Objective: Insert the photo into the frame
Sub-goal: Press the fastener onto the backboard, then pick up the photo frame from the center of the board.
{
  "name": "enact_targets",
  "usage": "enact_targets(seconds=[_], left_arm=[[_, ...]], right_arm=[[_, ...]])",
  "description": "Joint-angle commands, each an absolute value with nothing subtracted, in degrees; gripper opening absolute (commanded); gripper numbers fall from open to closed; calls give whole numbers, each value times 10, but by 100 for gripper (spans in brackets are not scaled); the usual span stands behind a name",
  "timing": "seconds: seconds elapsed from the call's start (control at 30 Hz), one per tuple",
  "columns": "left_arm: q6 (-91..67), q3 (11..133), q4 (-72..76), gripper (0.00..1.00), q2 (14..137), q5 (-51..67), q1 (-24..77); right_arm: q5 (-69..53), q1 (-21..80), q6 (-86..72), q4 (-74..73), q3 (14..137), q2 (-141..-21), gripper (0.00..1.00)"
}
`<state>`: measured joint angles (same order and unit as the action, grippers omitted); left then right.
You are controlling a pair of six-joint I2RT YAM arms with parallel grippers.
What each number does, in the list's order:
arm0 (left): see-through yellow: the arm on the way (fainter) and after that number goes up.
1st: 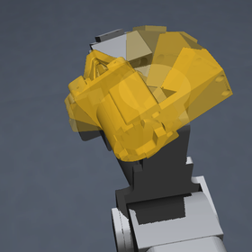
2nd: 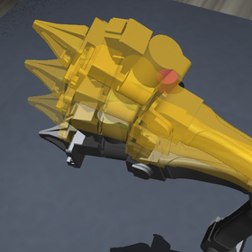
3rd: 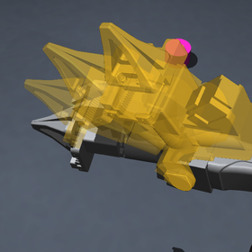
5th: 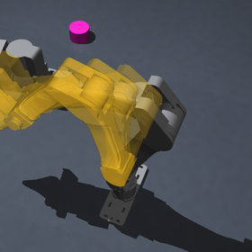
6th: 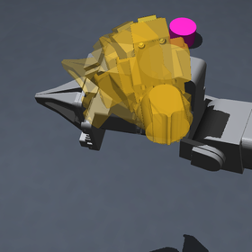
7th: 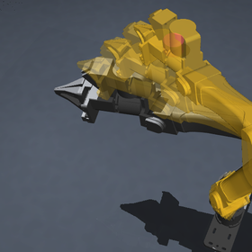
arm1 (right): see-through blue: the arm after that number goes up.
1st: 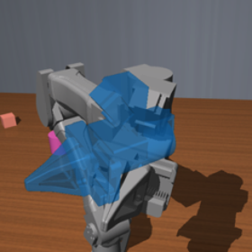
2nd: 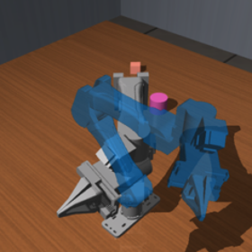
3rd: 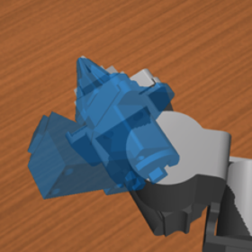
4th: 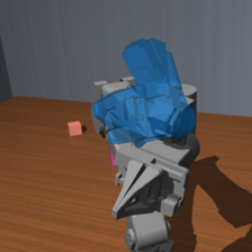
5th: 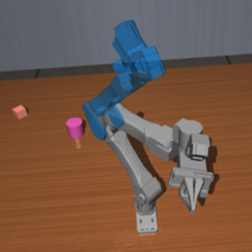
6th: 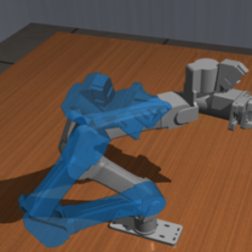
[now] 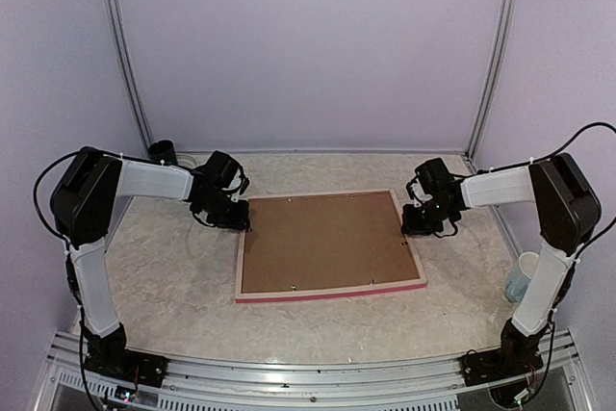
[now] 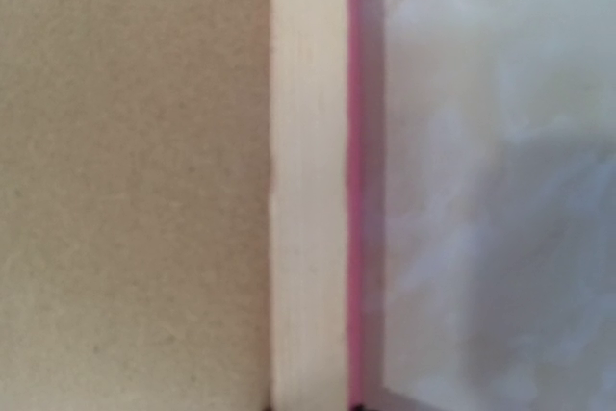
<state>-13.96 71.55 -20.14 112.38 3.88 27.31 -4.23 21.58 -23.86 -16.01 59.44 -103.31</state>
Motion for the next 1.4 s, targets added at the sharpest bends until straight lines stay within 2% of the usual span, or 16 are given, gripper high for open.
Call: enact_targets(seconds=[0.0, 0.13, 0.4, 0.6, 0.73, 0.83, 0.93, 1.1, 1.2, 1.37], left_arm=[[-122, 731, -196, 27, 1124, 94, 292], [-146, 718, -168, 29, 1114, 70, 284], [-193, 686, -93, 43, 1061, 17, 269], [-212, 651, -32, 48, 1013, 37, 282], [-200, 641, -34, 57, 990, 14, 312], [-195, 630, -32, 68, 978, 4, 336], [-192, 616, -23, 76, 961, 2, 355], [-183, 604, -18, 86, 931, -20, 385], [-173, 595, -15, 98, 913, -34, 408], [-152, 579, -14, 99, 882, -57, 457]], right_arm=[[-71, 222, -239, -156, 600, -1052, 2], [-72, 222, -238, -155, 599, -1053, 2], [-72, 222, -237, -155, 602, -1053, 3], [-72, 222, -237, -153, 597, -1052, 4], [-73, 222, -234, -156, 597, -1055, 6], [-72, 222, -234, -158, 592, -1046, 10], [-77, 220, -234, -161, 587, -1031, 17], [-75, 220, -234, -172, 580, -1008, 48], [-68, 220, -238, -178, 568, -985, 65], [-50, 220, -240, -188, 543, -945, 82]])
